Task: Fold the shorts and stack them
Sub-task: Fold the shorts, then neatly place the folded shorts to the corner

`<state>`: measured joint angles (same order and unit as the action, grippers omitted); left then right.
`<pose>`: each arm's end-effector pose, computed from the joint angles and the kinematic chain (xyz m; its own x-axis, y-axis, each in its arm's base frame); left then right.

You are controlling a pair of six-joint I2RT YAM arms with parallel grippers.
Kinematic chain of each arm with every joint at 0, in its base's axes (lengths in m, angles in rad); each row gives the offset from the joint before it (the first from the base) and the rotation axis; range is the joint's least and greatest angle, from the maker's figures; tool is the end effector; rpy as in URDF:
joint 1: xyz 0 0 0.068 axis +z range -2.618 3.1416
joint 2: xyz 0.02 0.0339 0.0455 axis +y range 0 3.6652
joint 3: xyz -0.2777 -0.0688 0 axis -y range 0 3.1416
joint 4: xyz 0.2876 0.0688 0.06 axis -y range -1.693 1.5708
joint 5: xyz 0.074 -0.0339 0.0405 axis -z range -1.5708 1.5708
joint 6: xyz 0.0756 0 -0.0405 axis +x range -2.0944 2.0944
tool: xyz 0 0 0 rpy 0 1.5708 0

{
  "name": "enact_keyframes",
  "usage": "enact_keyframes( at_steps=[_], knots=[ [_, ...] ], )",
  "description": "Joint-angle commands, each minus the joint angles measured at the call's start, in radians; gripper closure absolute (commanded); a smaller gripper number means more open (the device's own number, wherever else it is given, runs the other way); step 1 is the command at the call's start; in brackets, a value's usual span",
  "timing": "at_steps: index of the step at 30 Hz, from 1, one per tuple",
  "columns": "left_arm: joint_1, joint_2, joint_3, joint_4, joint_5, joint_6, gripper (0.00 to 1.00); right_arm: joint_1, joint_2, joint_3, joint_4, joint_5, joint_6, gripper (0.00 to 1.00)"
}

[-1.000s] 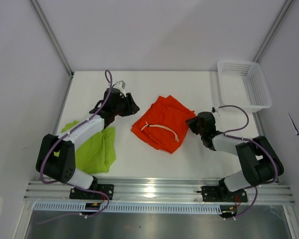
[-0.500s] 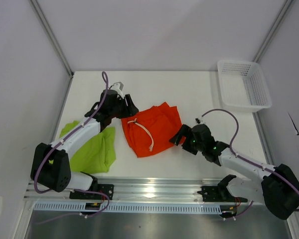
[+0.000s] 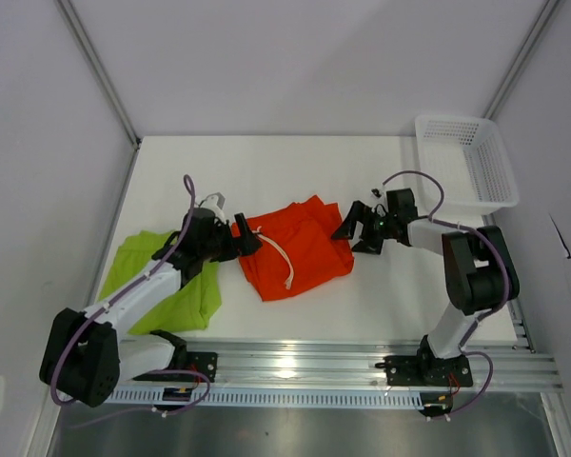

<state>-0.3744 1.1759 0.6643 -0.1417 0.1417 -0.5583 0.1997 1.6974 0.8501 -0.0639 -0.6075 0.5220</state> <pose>0.2860 -0.1239 0.1909 -0.7269 -0.2778 -0.6280 0.0959 0.8645 -0.4935 0.3578 0.1165 0.1056 -0.9235 0.2308 -0.3063 -0.0522 0.7156 0.6966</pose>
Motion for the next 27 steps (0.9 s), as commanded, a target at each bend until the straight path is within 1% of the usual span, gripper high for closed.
enact_keyframes(
  at_steps=[1, 5, 7, 10, 12, 18, 20, 23, 24, 27],
  knots=[
    [-0.004, -0.077, -0.075, 0.086, 0.025, -0.077, 0.01, 0.003, 0.085, 0.09, 0.091, -0.126, -0.06, 0.0],
    [-0.004, -0.101, -0.155, 0.135, 0.019, -0.11, 0.01, 0.006, 0.189, 0.148, 0.136, -0.155, -0.045, 0.01],
    [-0.004, -0.093, -0.175, 0.18, 0.027, -0.121, 0.01, 0.009, 0.22, 0.187, 0.147, -0.163, -0.066, 0.01],
    [-0.004, -0.055, -0.183, 0.221, 0.036, -0.132, 0.01, 0.01, 0.268, 0.222, 0.141, -0.158, -0.099, 0.0],
    [-0.003, -0.024, -0.189, 0.247, 0.041, -0.137, 0.01, 0.017, 0.297, 0.227, 0.162, -0.181, -0.105, 0.01],
    [-0.004, 0.039, -0.2, 0.317, 0.027, -0.14, 0.01, 0.046, 0.34, 0.236, 0.17, -0.159, -0.137, 0.01],
    [-0.004, 0.057, -0.196, 0.33, 0.021, -0.14, 0.01, 0.049, 0.349, 0.239, 0.171, -0.156, -0.148, 0.03],
    [-0.004, 0.096, -0.196, 0.363, 0.022, -0.144, 0.01, 0.07, 0.343, 0.242, 0.153, -0.124, -0.168, 0.17],
    [-0.004, 0.105, -0.195, 0.364, 0.018, -0.144, 0.01, 0.078, 0.34, 0.242, 0.15, -0.115, -0.18, 0.2],
    [-0.004, 0.12, -0.184, 0.349, -0.005, -0.138, 0.01, 0.102, 0.331, 0.244, 0.125, -0.08, -0.206, 0.21]
  ],
)
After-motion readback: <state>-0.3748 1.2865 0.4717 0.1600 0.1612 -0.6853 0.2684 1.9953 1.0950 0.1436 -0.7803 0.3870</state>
